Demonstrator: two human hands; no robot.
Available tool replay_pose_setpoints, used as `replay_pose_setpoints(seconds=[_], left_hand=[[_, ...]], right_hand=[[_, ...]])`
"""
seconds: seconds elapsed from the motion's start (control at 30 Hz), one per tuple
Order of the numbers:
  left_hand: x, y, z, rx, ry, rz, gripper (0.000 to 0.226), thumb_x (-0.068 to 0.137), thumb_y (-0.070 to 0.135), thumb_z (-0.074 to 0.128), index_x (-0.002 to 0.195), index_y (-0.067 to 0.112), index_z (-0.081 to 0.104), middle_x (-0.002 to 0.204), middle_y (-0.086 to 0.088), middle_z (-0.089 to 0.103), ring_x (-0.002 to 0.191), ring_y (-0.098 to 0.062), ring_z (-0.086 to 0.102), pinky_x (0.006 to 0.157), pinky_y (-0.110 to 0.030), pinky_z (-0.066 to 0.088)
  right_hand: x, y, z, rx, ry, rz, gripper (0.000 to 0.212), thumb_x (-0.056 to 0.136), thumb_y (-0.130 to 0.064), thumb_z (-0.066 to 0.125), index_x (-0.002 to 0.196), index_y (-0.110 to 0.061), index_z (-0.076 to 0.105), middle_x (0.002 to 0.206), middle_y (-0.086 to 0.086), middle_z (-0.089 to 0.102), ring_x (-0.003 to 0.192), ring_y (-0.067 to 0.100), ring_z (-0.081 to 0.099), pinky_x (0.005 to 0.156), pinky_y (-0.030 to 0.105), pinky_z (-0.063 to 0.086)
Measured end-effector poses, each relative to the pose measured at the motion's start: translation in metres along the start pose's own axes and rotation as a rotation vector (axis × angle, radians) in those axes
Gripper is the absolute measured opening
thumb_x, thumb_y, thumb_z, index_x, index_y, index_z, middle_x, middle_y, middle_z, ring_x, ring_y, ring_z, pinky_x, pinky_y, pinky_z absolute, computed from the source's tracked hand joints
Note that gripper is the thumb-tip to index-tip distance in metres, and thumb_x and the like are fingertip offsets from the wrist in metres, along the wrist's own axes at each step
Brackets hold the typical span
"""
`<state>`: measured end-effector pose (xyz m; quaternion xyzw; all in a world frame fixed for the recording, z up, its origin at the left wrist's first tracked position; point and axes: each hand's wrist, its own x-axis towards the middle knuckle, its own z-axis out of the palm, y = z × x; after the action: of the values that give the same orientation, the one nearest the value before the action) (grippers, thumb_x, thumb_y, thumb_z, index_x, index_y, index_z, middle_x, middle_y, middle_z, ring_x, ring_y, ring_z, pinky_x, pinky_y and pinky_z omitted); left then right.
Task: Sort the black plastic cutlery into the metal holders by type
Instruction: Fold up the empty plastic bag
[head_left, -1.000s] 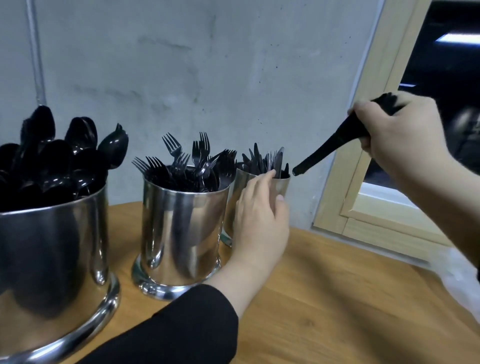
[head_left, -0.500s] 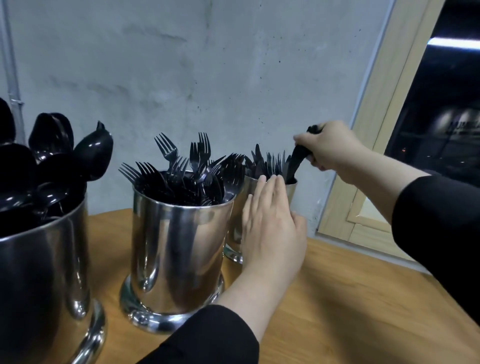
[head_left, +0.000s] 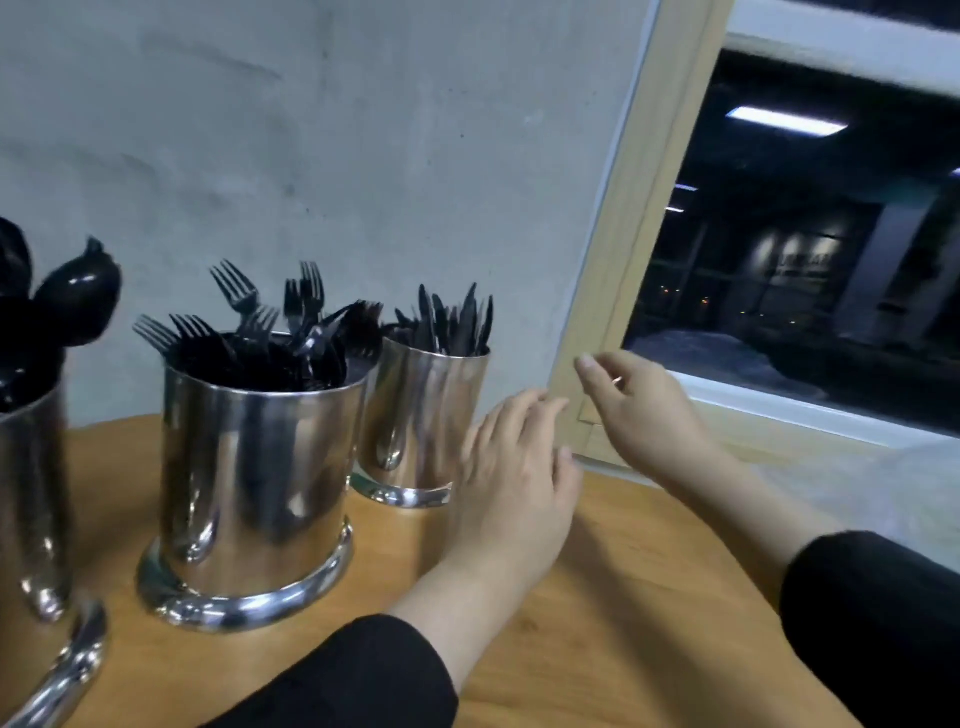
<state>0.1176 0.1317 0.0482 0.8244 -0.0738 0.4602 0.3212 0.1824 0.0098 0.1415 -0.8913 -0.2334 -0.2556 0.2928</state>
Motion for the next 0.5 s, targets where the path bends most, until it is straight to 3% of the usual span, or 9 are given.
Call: replay_pose_setpoints(seconds=[0.13,0.3,0.37,0.5], left_hand=[[-0.044,0.04,0.029,-0.003,-0.188,0.117,0.044,0.092,0.038,0.043,0.13,0.022,0.059,0.128,0.004,0.064,0.115,-0.02,0.062,0.097,-0.04,0.053],[-0.087,0.1,0.055,0.037,-0.384,0.249,0.045,0.093,0.049,0.04,0.126,0.027,0.06,0.123,0.006,0.064,0.107,-0.021,0.067,0.09,-0.039,0.056],[-0.095,0.123,0.064,0.04,-0.466,0.259,0.049,0.095,0.053,0.039,0.134,0.027,0.056,0.134,0.004,0.06,0.117,-0.023,0.064,0.096,-0.041,0.053],[-0.104,0.162,0.086,0.005,-0.62,0.185,0.065,0.1,0.058,0.045,0.156,0.029,0.031,0.161,0.003,0.031,0.146,-0.022,0.036,0.119,-0.04,0.029]], right_hand=[[-0.103,0.058,-0.041,-0.133,-0.107,0.017,0.036,0.101,-0.047,0.05,0.119,-0.021,0.069,0.11,-0.005,0.069,0.099,0.012,0.062,0.09,0.034,0.049],[-0.213,0.111,-0.129,-0.306,-0.096,0.073,0.041,0.1,-0.047,0.054,0.127,-0.018,0.065,0.126,-0.003,0.059,0.118,0.014,0.055,0.1,0.015,0.035],[-0.238,0.122,-0.168,-0.395,-0.056,0.111,0.042,0.1,-0.047,0.055,0.131,-0.019,0.063,0.133,-0.004,0.056,0.123,0.013,0.051,0.101,0.011,0.028],[-0.265,0.151,-0.231,-0.515,0.001,0.236,0.058,0.096,-0.057,0.054,0.143,-0.023,0.053,0.148,-0.003,0.046,0.137,0.015,0.042,0.112,0.029,0.032]])
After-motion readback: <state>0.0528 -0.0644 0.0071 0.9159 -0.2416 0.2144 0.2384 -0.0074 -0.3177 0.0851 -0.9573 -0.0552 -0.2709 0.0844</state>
